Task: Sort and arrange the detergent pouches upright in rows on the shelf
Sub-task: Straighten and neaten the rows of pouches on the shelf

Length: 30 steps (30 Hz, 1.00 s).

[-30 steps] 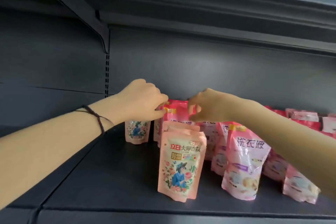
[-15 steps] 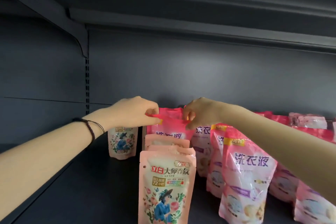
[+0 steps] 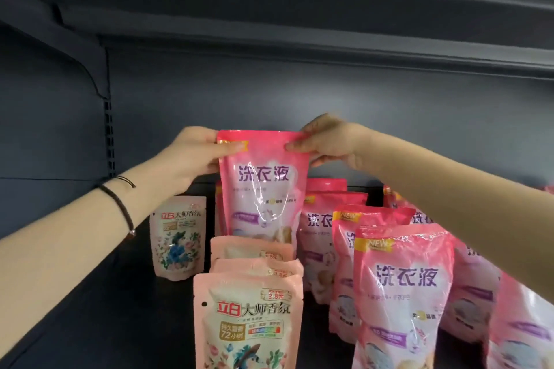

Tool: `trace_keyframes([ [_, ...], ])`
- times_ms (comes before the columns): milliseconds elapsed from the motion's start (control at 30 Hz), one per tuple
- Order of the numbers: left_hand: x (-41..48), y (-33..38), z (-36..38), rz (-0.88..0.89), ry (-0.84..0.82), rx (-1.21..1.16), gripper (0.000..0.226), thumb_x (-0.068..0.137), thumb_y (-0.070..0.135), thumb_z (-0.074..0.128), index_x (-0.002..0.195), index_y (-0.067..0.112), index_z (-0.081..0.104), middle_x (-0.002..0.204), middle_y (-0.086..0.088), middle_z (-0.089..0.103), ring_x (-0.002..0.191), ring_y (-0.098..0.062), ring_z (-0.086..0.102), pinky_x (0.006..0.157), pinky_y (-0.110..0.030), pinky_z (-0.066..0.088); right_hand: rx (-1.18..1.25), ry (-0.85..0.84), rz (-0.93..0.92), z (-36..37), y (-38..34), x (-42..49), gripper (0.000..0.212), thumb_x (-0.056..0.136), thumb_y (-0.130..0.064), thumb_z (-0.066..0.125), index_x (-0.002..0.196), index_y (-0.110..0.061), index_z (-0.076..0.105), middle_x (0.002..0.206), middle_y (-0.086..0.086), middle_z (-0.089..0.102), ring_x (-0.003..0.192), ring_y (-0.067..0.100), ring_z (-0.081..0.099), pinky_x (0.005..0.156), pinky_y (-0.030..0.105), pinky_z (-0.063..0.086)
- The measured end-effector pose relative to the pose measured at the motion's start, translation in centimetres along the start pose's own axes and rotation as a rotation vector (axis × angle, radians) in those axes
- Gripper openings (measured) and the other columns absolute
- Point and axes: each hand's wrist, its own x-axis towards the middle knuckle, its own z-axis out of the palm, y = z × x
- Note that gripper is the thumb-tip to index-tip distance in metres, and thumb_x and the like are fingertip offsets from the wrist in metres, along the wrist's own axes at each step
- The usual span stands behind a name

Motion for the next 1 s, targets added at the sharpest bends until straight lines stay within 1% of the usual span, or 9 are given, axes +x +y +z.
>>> trace_keyframes([
  [67, 1.1, 2.3, 0.9, 0.018, 0.055, -0.165, 0.028, 0.077, 0.014, 0.074, 0.101, 0.003, 0.069, 0.094, -0.010, 0.074, 0.079, -0.016, 0.071, 0.072, -0.028, 0.057, 0.309, 0.056, -0.038, -1.2, -0.5, 0.6, 0.041, 0.089, -0.015, 0.067, 0.125, -0.001, 0.056, 0.097, 0.009, 0.067, 0.077, 0.017, 0.063, 0.074, 0.029, 0.054],
  [167, 2.4, 5.4, 3.1, 0.039, 0.111, -0.353, 0.031, 0.078, 0.014, 0.074, 0.107, 0.005, 0.068, 0.092, -0.007, 0.073, 0.068, -0.013, 0.072, 0.058, -0.027, 0.057, 0.623, 0.127, -0.074, -2.8, -1.4, 0.9, 0.009, 0.093, -0.016, 0.063, 0.095, -0.008, 0.065, 0.082, 0.005, 0.066, 0.065, 0.016, 0.062, 0.066, 0.031, 0.057],
  [300, 3.3, 8.1, 6.7, 0.067, 0.142, -0.479, 0.039, 0.078, 0.013, 0.076, 0.113, 0.003, 0.065, 0.096, -0.010, 0.073, 0.071, -0.016, 0.073, 0.061, -0.029, 0.058, 0.929, 0.160, -0.069, -5.7, -2.2, 0.8, 0.012, 0.093, -0.013, 0.060, 0.082, -0.009, 0.058, 0.075, 0.005, 0.066, 0.061, 0.016, 0.065, 0.073, 0.036, 0.059],
  [433, 3.6, 9.6, 11.1, 0.102, 0.138, -0.526, 0.038, 0.079, 0.013, 0.075, 0.113, 0.002, 0.065, 0.096, -0.011, 0.073, 0.071, -0.017, 0.072, 0.062, -0.030, 0.059, 0.936, 0.250, -0.074, -9.6, -1.0, -0.7, 0.008, 0.091, -0.011, 0.063, 0.085, -0.008, 0.059, 0.078, 0.007, 0.069, 0.064, 0.019, 0.067, 0.067, 0.036, 0.061],
  [533, 3.4, 10.5, 14.9, 0.123, 0.137, -0.513, 0.036, 0.078, 0.015, 0.076, 0.111, 0.003, 0.067, 0.096, -0.010, 0.074, 0.075, -0.017, 0.073, 0.064, -0.031, 0.060, 0.951, 0.276, -0.069, -12.7, 1.0, -2.5, 0.007, 0.090, -0.009, 0.064, 0.086, -0.006, 0.060, 0.064, 0.006, 0.070, 0.051, 0.018, 0.068, 0.047, 0.030, 0.057],
  [600, 3.1, 11.3, 17.5, 0.147, 0.137, -0.495, 0.039, 0.077, 0.017, 0.077, 0.112, 0.004, 0.066, 0.098, -0.010, 0.073, 0.079, -0.018, 0.073, 0.070, -0.034, 0.060, 0.962, 0.289, -0.078, -15.0, 2.2, -3.7, 0.007, 0.090, -0.009, 0.064, 0.091, -0.004, 0.061, 0.064, 0.007, 0.070, 0.051, 0.018, 0.068, 0.044, 0.027, 0.054],
  [667, 2.5, 12.2, 20.0, 0.172, 0.148, -0.474, 0.038, 0.077, 0.017, 0.077, 0.111, 0.004, 0.066, 0.099, -0.010, 0.073, 0.083, -0.020, 0.073, 0.074, -0.037, 0.060, 0.967, 0.285, -0.069, -17.3, 3.1, -5.0, 0.008, 0.089, -0.010, 0.066, 0.092, -0.004, 0.061, 0.073, 0.008, 0.071, 0.060, 0.021, 0.070, 0.050, 0.033, 0.058],
  [800, 0.6, 13.9, 24.4, 0.240, 0.146, -0.482, 0.014, 0.080, 0.012, 0.075, 0.092, 0.005, 0.070, 0.089, -0.010, 0.073, 0.075, -0.018, 0.073, 0.065, -0.031, 0.059, 1.005, 0.238, -0.018, -21.4, 4.8, -7.7, 0.016, 0.085, -0.009, 0.070, 0.099, -0.004, 0.065, 0.103, 0.011, 0.074, 0.093, 0.028, 0.072, 0.081, 0.049, 0.058],
  [1000, -4.0, 15.2, 28.2, 0.276, 0.170, -0.423, 0.011, 0.081, 0.015, 0.074, 0.087, 0.007, 0.071, 0.074, -0.004, 0.073, 0.070, -0.016, 0.072, 0.060, -0.027, 0.057, 1.042, 0.136, 0.010, -24.6, 7.2, -11.8, 0.022, 0.081, -0.011, 0.075, 0.102, -0.007, 0.069, 0.099, 0.006, 0.075, 0.087, 0.023, 0.074, 0.074, 0.049, 0.060],
])
